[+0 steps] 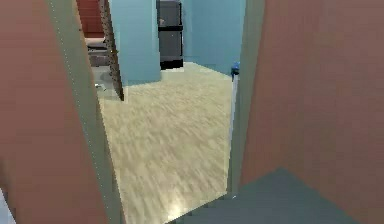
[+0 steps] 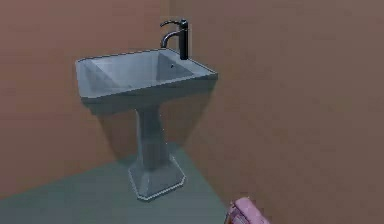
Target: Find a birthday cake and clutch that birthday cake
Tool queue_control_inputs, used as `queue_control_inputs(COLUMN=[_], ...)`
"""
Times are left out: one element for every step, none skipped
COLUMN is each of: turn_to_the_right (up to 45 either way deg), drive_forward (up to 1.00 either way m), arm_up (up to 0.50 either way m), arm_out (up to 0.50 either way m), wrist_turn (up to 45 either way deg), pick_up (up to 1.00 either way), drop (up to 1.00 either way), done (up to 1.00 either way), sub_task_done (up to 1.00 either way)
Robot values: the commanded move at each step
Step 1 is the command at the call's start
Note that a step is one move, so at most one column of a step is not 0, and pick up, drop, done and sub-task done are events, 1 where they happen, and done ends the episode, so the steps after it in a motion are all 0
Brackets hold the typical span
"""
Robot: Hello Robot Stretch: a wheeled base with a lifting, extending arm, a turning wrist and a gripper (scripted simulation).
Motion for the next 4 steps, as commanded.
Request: queue_control_inputs(turn_to_the_right=[0.0, 0.0, -27.0, 45.0], drive_forward=[1.0, 0.35, 0.0, 0.0], arm_up=[0.0, 0.0, 0.0, 0.0], arm_out=[0.0, 0.0, 0.0, 0.0], wrist_turn=[0.0, 0.0, 0.0, 0.0], pick_up=[0.0, 0.0, 0.0, 0.0], drop=[0.0, 0.0, 0.0, 0.0], done=[0.0, 0.0, 0.0, 0.0], sub_task_done=[0.0, 0.0, 0.0, 0.0])
